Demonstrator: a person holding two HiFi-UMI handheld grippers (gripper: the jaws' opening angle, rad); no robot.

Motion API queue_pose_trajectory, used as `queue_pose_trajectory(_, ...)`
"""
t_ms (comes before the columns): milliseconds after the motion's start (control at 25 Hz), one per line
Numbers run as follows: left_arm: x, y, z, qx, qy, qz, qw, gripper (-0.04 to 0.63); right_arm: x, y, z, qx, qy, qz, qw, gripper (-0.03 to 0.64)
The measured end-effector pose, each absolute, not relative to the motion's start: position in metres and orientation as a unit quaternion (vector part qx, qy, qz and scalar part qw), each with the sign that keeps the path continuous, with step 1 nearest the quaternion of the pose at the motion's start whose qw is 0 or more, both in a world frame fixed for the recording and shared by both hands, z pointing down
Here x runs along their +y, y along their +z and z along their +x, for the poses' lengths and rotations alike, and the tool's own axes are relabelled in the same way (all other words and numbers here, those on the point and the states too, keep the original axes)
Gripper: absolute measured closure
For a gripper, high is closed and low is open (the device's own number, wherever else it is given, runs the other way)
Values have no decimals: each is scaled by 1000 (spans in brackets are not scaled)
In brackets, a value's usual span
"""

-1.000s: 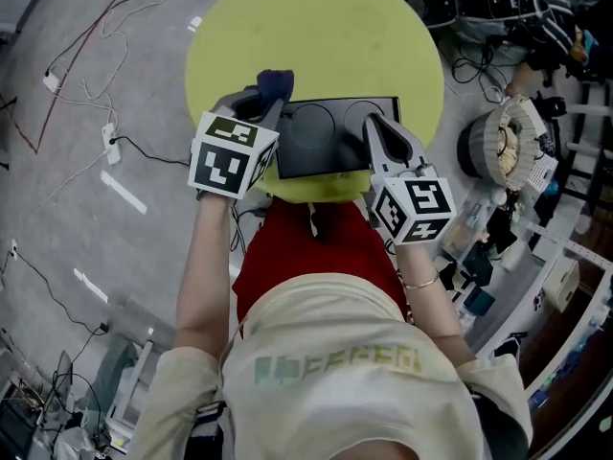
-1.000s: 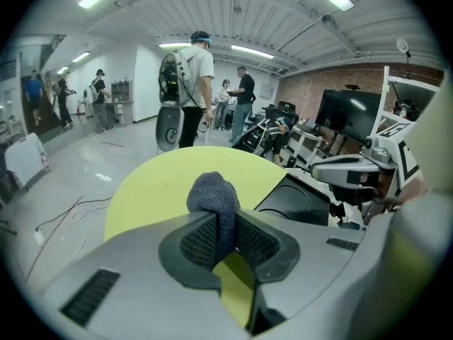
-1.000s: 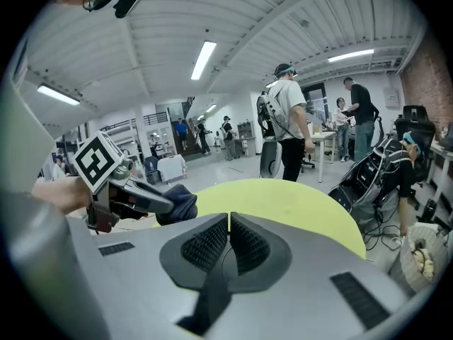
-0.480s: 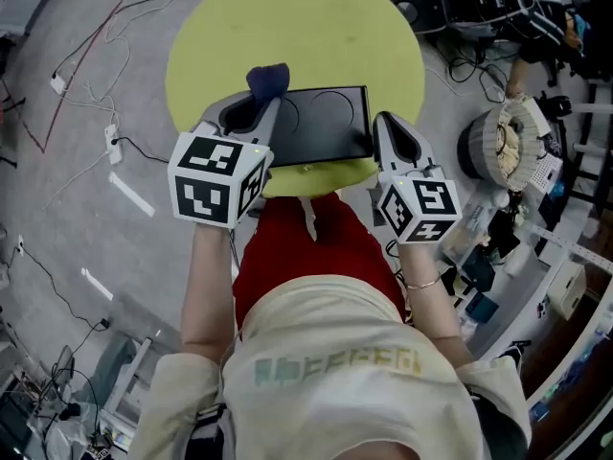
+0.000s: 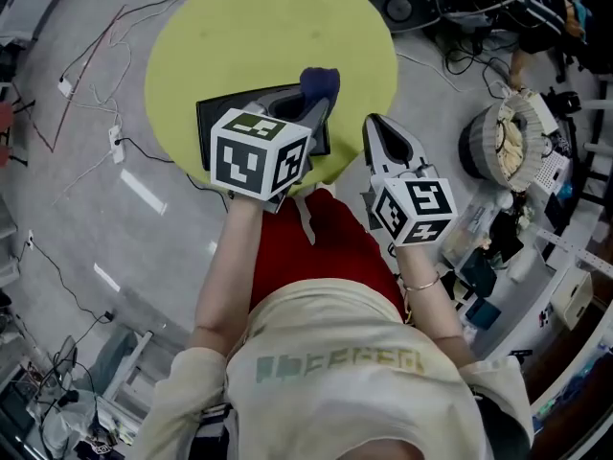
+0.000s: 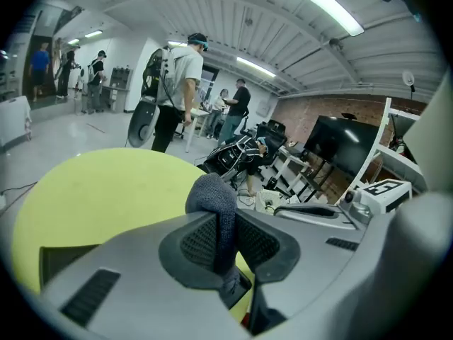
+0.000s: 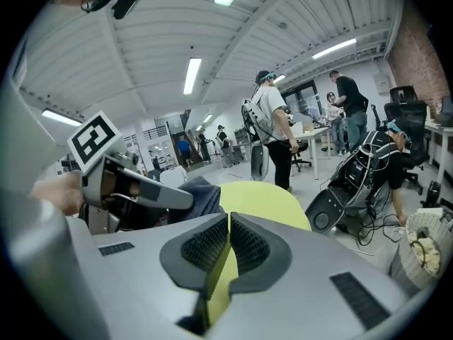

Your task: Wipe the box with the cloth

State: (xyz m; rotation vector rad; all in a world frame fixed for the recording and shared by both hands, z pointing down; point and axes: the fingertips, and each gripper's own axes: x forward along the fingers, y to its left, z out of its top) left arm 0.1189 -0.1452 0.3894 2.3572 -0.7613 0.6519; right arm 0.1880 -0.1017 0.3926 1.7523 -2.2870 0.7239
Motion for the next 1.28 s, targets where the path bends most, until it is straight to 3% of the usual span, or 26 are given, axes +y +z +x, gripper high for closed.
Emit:
queue_pose_trajectory(280,-162,432,88,-320,301,856,272,531,-115,401,164,-783,248,562,100,578)
queue_pose_trajectory(840,-176,443,-51,-397,325,821,253,532,-135,406,57,-812,239,515,134,578)
queue_pose_trajectory(1280,-158,424,-121,-478,312,782,250,531,-122,396,58,-820,231,506,134,578)
